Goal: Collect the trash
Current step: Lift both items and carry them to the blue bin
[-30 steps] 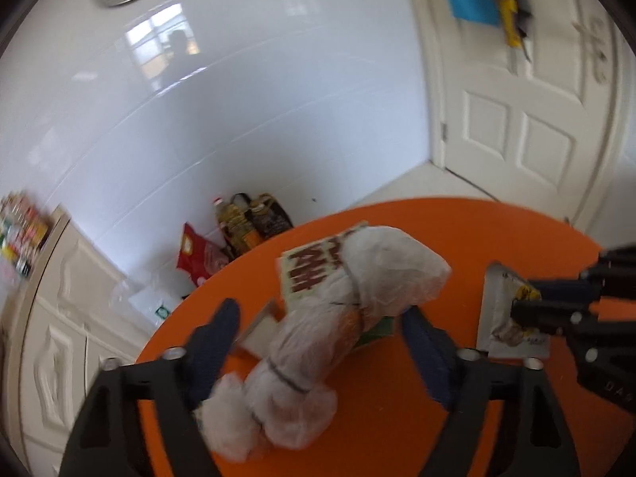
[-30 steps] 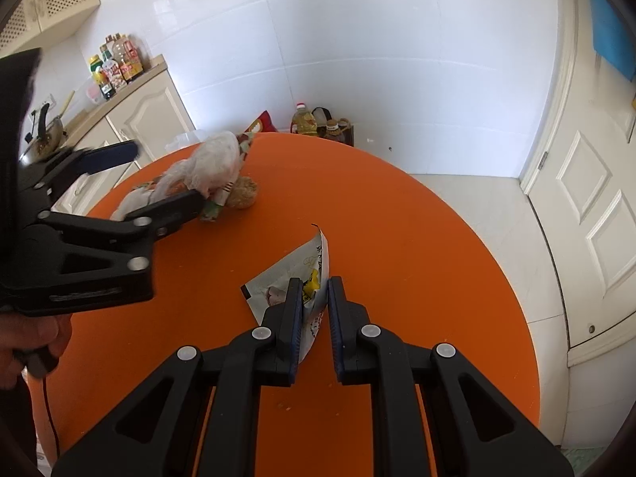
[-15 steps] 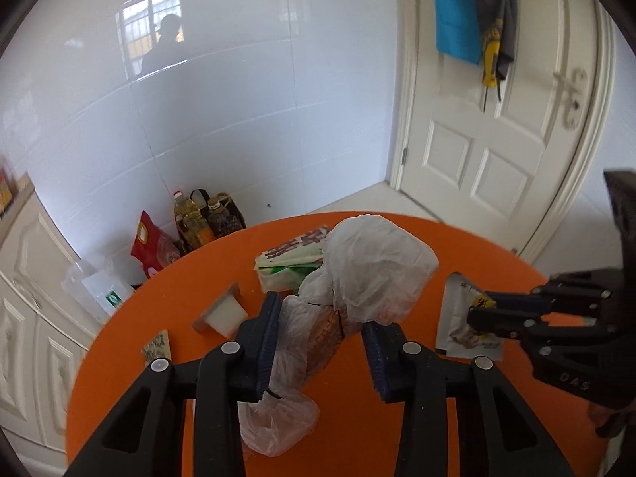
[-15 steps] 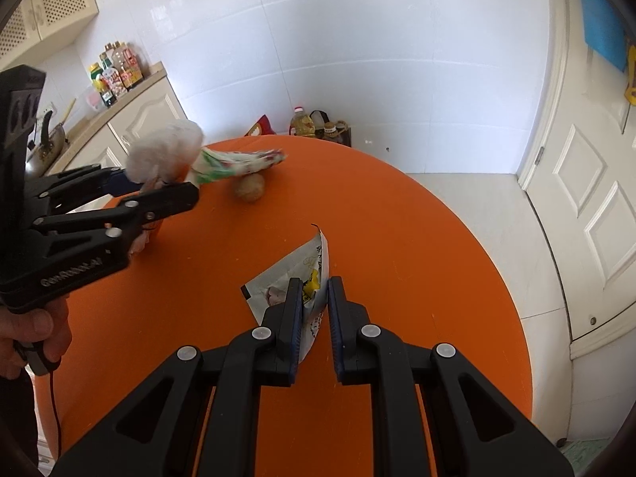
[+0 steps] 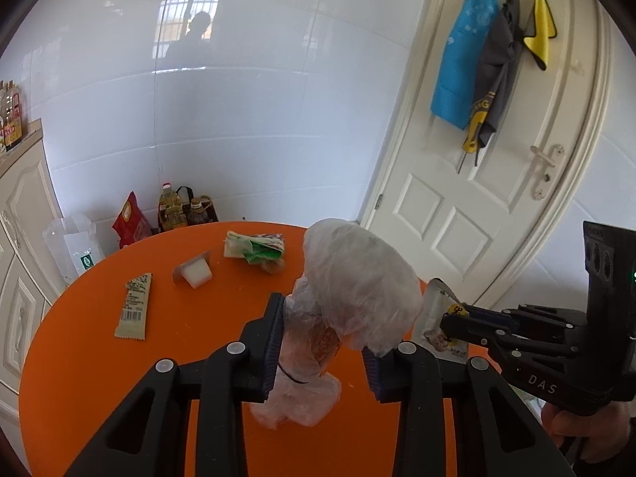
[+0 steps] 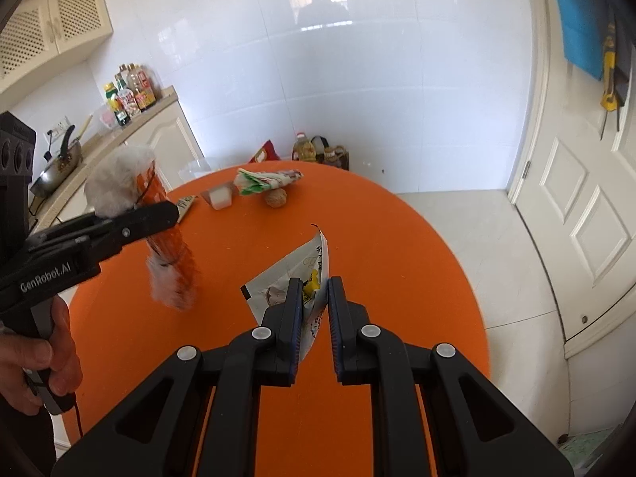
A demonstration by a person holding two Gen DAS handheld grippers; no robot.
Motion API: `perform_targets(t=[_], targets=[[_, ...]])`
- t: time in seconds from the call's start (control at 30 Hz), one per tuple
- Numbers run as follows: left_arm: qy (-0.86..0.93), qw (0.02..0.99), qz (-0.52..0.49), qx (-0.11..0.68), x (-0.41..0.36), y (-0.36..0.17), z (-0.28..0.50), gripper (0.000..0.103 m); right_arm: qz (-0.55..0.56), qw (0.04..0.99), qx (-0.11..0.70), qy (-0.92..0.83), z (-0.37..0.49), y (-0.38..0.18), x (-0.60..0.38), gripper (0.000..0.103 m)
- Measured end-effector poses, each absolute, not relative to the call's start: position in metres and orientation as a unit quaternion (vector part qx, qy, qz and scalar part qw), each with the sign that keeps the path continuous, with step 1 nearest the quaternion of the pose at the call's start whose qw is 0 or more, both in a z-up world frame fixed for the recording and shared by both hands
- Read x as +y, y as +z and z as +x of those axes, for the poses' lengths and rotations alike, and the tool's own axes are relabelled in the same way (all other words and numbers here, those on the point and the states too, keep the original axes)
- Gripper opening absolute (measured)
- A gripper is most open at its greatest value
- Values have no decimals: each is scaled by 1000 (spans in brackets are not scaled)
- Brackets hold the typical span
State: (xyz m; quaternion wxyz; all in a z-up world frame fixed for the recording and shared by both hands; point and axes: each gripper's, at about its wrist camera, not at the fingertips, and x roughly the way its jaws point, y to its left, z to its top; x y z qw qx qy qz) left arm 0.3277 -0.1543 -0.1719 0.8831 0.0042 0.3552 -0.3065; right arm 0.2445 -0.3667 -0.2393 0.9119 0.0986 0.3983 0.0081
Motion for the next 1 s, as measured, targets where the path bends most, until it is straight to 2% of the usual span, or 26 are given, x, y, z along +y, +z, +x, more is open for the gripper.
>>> perform_targets(t=[0.43,0.77,1.0], targets=[[-336,888,-2,314,-150,-137,228,31,92,929,358,-12,173,-197,-373,12],[-412,866,-3,285,-207,-108,185,30,99,939,322,-75,99,-166,-425,12],[-488,820,5,299,-279,-118,166,30,120,925,316,-173,25,-164,-492,12]])
